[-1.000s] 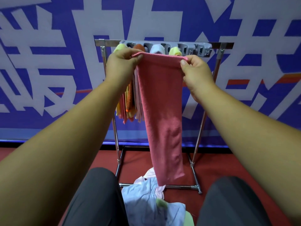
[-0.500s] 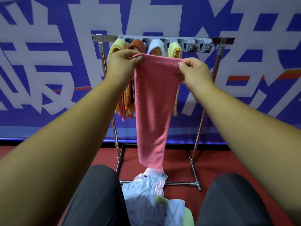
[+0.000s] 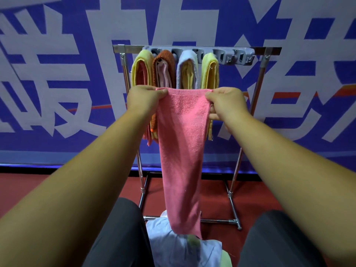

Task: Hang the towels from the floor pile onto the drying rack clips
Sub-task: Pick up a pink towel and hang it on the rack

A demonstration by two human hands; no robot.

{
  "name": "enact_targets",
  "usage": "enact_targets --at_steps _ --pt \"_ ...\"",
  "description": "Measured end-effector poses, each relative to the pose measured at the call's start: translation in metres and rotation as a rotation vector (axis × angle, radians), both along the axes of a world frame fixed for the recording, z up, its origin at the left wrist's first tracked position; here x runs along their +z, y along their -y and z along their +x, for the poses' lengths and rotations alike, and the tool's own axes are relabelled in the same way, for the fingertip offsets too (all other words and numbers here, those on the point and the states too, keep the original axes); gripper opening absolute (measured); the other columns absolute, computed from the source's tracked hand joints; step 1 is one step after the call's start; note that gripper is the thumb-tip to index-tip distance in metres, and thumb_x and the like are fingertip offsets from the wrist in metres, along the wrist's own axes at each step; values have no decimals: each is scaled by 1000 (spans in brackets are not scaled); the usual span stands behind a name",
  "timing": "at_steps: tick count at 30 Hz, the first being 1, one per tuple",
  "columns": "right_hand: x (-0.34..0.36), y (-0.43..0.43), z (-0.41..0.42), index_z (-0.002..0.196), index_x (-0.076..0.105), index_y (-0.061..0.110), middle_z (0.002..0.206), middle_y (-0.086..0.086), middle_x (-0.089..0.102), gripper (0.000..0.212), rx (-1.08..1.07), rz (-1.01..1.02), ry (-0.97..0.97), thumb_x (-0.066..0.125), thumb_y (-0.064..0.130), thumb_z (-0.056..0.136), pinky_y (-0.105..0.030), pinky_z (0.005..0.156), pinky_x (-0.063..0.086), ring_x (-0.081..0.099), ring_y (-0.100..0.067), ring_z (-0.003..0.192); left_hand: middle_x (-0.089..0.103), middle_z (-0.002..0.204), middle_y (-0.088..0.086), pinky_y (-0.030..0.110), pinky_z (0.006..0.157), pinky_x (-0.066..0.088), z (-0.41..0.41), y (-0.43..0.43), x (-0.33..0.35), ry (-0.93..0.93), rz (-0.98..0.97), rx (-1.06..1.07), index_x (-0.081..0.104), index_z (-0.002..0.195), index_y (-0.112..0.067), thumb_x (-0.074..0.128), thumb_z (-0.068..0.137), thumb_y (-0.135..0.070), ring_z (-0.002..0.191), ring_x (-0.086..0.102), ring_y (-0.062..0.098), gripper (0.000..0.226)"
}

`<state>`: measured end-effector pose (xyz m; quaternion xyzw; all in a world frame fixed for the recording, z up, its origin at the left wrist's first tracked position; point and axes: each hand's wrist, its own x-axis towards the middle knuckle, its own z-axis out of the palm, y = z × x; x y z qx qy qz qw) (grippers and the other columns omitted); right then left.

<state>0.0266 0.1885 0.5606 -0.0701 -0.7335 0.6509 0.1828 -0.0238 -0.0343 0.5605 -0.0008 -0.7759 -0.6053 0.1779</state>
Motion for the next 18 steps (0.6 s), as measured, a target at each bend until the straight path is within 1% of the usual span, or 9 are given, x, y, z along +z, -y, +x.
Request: enact_targets --at_steps 3,6,9,10,11,12,13,15,18 --pt "-8 7 2 100 76 15 91 -11 80 8 11 5 9 69 13 99 -34 62 66 79 -20 75 78 77 12 54 68 67 10 -5 -11 66 47 1 84 78 -19 90 78 -29 75 78 36 12" --pt "-19 13 1 93 76 21 88 -10 80 10 -1 92 5 69 18 99 -42 68 68 80 -25 82 75 76 22 57 58 64 23 -16 -17 98 60 -26 83 82 -13 87 83 -22 58 72 33 10" --pt "-28 21 2 86 76 14 84 -14 79 17 -30 199 -9 70 29 92 -55 72 67 80 -30 78 72 70 20 38 47 61 35 -30 -20 115 89 -76 81 91 -5 81 89 -11 49 69 26 6" --pt "-31 24 1 84 75 14 82 -14 78 20 -35 237 -16 70 32 90 -58 73 66 79 -32 79 69 66 20 34 46 58 36 -34 -22 117 87 -90 81 92 -2 78 90 -7 48 69 26 6" --pt "-35 26 -2 79 76 18 79 -11 77 20 -35 270 -20 70 34 89 -58 74 65 78 -32 80 68 65 24 34 47 59 37 -39 -25 115 69 -105 81 88 -1 75 90 -5 51 71 31 7" --pt "-38 28 -4 75 76 24 78 -6 78 20 -38 292 -21 72 35 91 -55 76 66 78 -29 81 68 67 28 40 50 62 37 -42 -28 109 50 -123 81 83 -2 74 88 -5 57 73 38 9" --pt "-41 29 -6 77 77 28 78 -2 78 17 -42 300 -27 73 34 92 -52 78 66 78 -27 83 67 67 29 48 57 65 36 -45 -31 106 40 -141 81 78 -5 72 87 -6 61 73 41 13" --pt "-44 32 -7 94 82 26 82 2 78 11 -63 326 -48 74 34 94 -48 79 66 78 -25 84 69 64 22 58 69 66 36 -49 -34 122 33 -174 82 73 -11 71 87 -6 61 72 36 18" --pt "-44 34 -1 107 83 25 86 2 78 17 -80 452 -48 70 34 101 -44 76 67 76 -23 81 76 73 20 58 74 66 35 -54 -38 140 28 -210 82 78 -14 70 88 -6 71 78 37 18"
